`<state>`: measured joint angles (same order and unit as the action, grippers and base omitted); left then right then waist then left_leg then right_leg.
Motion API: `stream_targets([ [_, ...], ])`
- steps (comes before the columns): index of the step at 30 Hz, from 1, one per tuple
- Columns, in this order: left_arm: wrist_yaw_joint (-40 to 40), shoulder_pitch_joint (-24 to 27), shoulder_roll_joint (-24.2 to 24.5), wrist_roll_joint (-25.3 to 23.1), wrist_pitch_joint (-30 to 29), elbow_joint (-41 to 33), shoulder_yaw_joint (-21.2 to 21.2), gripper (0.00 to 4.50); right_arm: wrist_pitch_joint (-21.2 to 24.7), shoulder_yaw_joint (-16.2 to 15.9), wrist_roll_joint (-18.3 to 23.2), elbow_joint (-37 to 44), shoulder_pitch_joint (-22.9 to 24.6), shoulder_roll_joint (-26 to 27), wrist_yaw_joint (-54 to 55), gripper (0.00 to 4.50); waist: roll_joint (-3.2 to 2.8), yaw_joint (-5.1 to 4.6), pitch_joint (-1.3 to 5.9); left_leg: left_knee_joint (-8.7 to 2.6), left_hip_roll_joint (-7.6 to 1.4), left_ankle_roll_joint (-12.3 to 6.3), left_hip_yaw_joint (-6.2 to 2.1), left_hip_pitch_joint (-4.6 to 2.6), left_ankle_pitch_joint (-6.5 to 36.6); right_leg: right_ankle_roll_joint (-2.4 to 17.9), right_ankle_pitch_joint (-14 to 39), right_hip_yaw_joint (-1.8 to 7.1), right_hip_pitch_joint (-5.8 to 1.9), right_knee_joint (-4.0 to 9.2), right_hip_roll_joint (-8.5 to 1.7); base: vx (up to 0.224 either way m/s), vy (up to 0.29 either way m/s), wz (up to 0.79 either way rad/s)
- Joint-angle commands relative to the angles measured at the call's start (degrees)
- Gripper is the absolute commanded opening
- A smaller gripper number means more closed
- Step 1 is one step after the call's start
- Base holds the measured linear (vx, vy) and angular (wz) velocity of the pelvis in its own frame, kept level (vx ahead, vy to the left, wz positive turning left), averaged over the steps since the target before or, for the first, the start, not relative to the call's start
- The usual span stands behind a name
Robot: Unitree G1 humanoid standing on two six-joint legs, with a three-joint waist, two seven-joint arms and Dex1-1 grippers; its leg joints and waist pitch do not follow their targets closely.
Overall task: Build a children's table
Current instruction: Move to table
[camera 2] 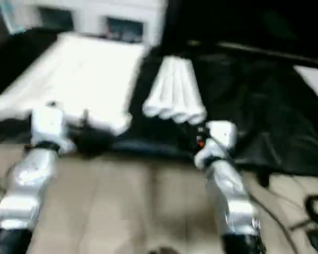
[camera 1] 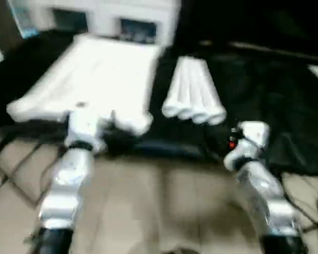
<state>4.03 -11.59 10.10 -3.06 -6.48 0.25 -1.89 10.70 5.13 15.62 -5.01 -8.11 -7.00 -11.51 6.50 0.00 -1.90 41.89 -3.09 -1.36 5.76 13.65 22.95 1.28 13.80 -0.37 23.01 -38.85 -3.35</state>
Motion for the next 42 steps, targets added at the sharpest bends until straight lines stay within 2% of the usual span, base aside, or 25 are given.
stream_targets([
  [1,0.22,-0.05,1.38,0.09,-0.51,-0.61,1.15,4.45,0.00,-0.44,-0.10,1.29,-1.23,0.51,-0.07,4.49,0.46,2.76,2.87,2.79,-1.37,-0.43,-1.70,7.31,-3.00,16.61,16.83,9.32,-10.57,9.08,-11.20,0.233,0.015,-0.08],
  [3,0.54,-0.23,1.28,0.02,-0.37,-0.43,1.04,4.45,-0.01,-0.41,-0.15,1.20,-1.39,0.50,-0.05,4.49,-1.36,3.12,1.74,2.77,-4.49,5.00,-3.03,9.39,-9.59,23.45,7.00,6.09,-9.71,10.03,-11.63,0.218,0.015,-0.08],
  [4,0.58,-0.26,1.27,0.00,-0.34,-0.39,1.01,4.45,-0.02,-0.41,-0.16,1.17,-1.42,0.49,-0.05,4.49,-2.83,3.42,1.53,-1.44,-6.07,4.94,-2.81,9.53,-15.19,21.82,10.13,1.61,-8.53,10.51,-8.74,0.189,0.059,-0.02],
  [6,0.80,-0.63,1.10,-0.24,-0.23,-0.01,0.84,4.45,-0.13,-0.41,-0.29,0.82,-1.75,0.36,0.04,4.49,-6.76,2.15,1.36,-11.83,-8.62,0.55,-3.39,6.92,-11.72,11.55,15.33,-4.79,-7.94,7.46,0.55,0.202,0.102,0.01],
  [7,0.83,-0.81,1.02,-0.32,-0.21,0.15,0.75,4.45,-0.19,-0.36,-0.31,0.65,-1.98,0.32,0.06,4.49,-8.37,0.63,1.51,-12.99,-11.66,-0.50,-7.14,3.49,-2.37,7.30,15.30,-5.64,-3.47,-0.38,2.39,0.247,0.131,0.11],
  [8,0.91,-0.96,0.90,-0.43,-0.17,0.31,0.67,4.45,-0.25,-0.32,-0.29,0.61,-2.25,0.30,0.05,4.49,-7.29,0.76,3.39,-11.25,-13.48,-9.01,-8.98,-1.43,2.93,0.12,9.22,-4.18,0.84,-3.84,0.84,0.247,0.131,0.11],
  [12,0.81,-1.29,0.94,-0.30,-0.17,0.68,0.28,4.45,-0.28,-0.02,-0.22,0.60,-2.96,0.40,-0.50,4.49,-5.41,0.42,2.60,-12.47,-11.87,-18.95,-5.72,-0.55,-5.46,-4.32,0.76,-3.67,3.63,-4.24,-0.38,0.172,0.041,-0.01],
  [13,0.83,-1.34,0.95,-0.28,-0.17,0.71,0.27,4.45,-0.29,-0.01,-0.22,0.60,-3.02,0.41,-0.56,4.49,-4.43,0.16,2.55,-12.81,-11.72,-19.55,-5.06,-0.33,-5.18,-3.49,-1.21,-2.88,3.55,-2.96,-1.11,0.157,-0.057,-0.04],
  [14,0.94,-1.43,0.93,-0.25,-0.17,0.76,0.34,4.45,-0.46,-0.03,-0.17,0.61,-3.12,0.42,-0.75,4.49,-1.14,1.22,2.18,-11.10,-6.26,-13.21,0.41,2.84,5.39,0.67,-0.07,1.75,-1.61,5.50,-4.35,0.157,-0.057,-0.04],
  [16,0.99,-1.55,0.91,-0.28,-0.17,0.86,0.40,4.45,-0.54,0.01,0.07,0.58,-3.21,0.48,-1.00,4.49,0.30,3.73,2.28,-2.71,-1.64,-7.97,2.13,5.07,4.76,3.20,25.56,7.75,-6.43,11.45,-9.20,0.157,-0.108,0.07],
  [17,1.14,-1.62,0.92,-0.27,-0.13,0.92,0.48,4.45,-0.62,-0.02,0.15,0.70,-3.17,0.60,-1.05,4.49,-0.21,4.98,2.60,0.62,-2.38,-2.28,-0.68,9.22,-5.27,7.57,31.00,8.54,-10.61,10.33,-9.82,0.166,-0.107,0.06],
  [20,1.75,-1.88,0.90,-0.27,0.06,1.22,0.40,4.45,-0.80,-0.21,0.07,0.40,-3.25,0.58,-0.91,4.49,-2.09,5.22,1.38,-1.86,-4.02,0.52,-1.29,9.67,-12.47,16.30,18.77,5.33,-10.06,11.29,-7.52,0.172,-0.046,0.04],
  [23,2.29,-2.07,0.90,-0.18,0.15,1.31,0.12,4.45,-0.87,-0.23,0.02,0.34,-3.35,0.61,-0.93,4.49,-7.08,4.85,1.44,-11.84,-8.68,-0.05,-1.69,5.33,-9.95,10.23,19.05,-1.81,-7.94,9.72,-1.48,0.168,0.073,0.04],
  [24,2.44,-2.19,0.90,-0.13,0.13,1.34,-0.03,4.45,-0.56,-0.22,0.54,0.71,-3.20,0.74,-1.47,4.49,-8.16,1.73,2.01,-14.00,-13.60,-2.08,-7.20,0.09,4.62,5.98,13.93,-3.83,-2.47,0.14,1.20,0.215,0.120,0.00],
  [25,2.58,-2.38,0.87,-0.07,0.12,1.48,-0.07,4.45,-0.44,-0.08,0.93,1.01,-3.07,0.95,-1.76,4.49,-7.25,1.36,3.29,-13.40,-14.41,-5.93,-8.77,-2.50,5.54,3.67,11.33,-3.84,-0.65,-1.48,0.68,0.195,0.092,0.00],
  [27,2.72,-2.64,0.83,0.04,0.19,1.74,-0.16,4.45,-0.33,0.20,0.97,1.48,-2.76,1.12,-1.70,4.49,-6.57,2.62,2.16,-14.58,-15.34,4.34,-0.04,-1.64,1.39,-1.87,1.12,-4.89,2.60,-3.58,-0.94,0.178,0.081,-0.16],
  [30,2.71,-2.80,0.94,0.15,0.32,1.91,-0.31,4.45,-0.49,0.51,1.16,1.73,-2.65,1.25,-1.83,4.49,-3.66,2.69,2.10,-15.23,-13.78,5.40,5.78,-3.82,6.64,5.28,-5.02,-4.06,2.97,1.04,-3.47,0.168,-0.005,-0.64],
  [31,2.71,-2.80,0.94,0.15,0.32,1.91,-0.31,4.45,-0.49,0.51,1.16,1.73,-2.65,1.25,-1.83,4.49,-2.85,2.63,1.36,-14.12,-11.15,5.55,8.39,-2.68,11.27,8.03,-1.87,-2.72,1.82,3.29,-3.27,0.206,-0.093,-0.42],
  [32,4.54,-2.73,2.17,1.04,0.39,2.03,0.14,4.45,-0.54,0.12,1.07,2.88,-2.62,0.56,-2.76,4.49,-0.78,6.83,2.37,-1.78,-4.58,-1.07,4.11,4.89,3.44,12.83,21.31,8.51,-8.14,11.34,-13.11,0.206,-0.093,-0.42],
  [34,5.77,-2.67,2.85,1.63,0.60,2.03,0.37,4.45,-0.44,-0.36,0.96,3.42,-2.62,0.05,-3.53,4.49,-1.14,6.34,3.66,-0.60,-4.40,-0.34,0.61,9.92,-9.25,11.82,4.34,7.24,-11.16,7.18,-11.72,0.209,-0.076,-0.23],
  [35,9.82,-2.54,5.19,3.30,1.08,1.73,0.75,4.45,0.11,-2.32,0.85,5.22,-2.53,-1.98,-7.10,4.49,-1.73,5.70,3.64,-1.64,-3.95,1.85,-0.56,10.99,-18.53,11.08,-25.76,4.98,-10.51,4.39,-9.52,0.196,-0.066,-0.19],
  [36,11.62,-2.52,6.21,3.92,1.23,1.54,0.83,4.45,0.41,-3.23,0.92,6.00,-2.49,-2.89,-8.97,4.49,-2.94,4.68,3.47,-8.54,-3.64,2.70,-0.26,10.31,-34.31,5.93,-57.18,-2.05,-7.48,1.17,-2.99,0.001,-0.059,-0.17],
  [39,18.03,-2.31,10.09,6.08,-0.37,0.25,0.75,4.45,2.00,-5.81,1.56,8.09,-2.65,-6.18,-14.80,4.49,-6.29,4.01,3.84,-9.14,-8.56,-3.50,-2.03,9.12,-35.97,-3.27,-44.12,-3.74,-5.28,1.52,-1.60,-0.128,-0.031,-0.25],
  [40,23.85,-2.12,13.32,8.29,-2.07,-1.07,0.54,4.45,3.35,-7.52,2.54,9.36,-2.95,-8.87,-19.55,4.49,-5.72,3.65,3.71,-9.90,-12.37,-6.66,-3.12,8.51,-26.03,-2.84,-29.20,-2.47,-4.60,2.22,-4.41,0.000,0.000,0.00],
  [42,33.16,-2.28,18.61,11.82,-4.86,-3.34,-0.06,4.45,5.33,-9.13,4.31,10.32,-4.13,-12.56,-26.09,4.49,-5.41,4.19,3.13,-10.23,-12.59,-7.79,-2.51,8.38,-16.71,2.93,-18.30,-1.10,-4.45,3.75,-6.30,0.000,0.000,0.00],
])
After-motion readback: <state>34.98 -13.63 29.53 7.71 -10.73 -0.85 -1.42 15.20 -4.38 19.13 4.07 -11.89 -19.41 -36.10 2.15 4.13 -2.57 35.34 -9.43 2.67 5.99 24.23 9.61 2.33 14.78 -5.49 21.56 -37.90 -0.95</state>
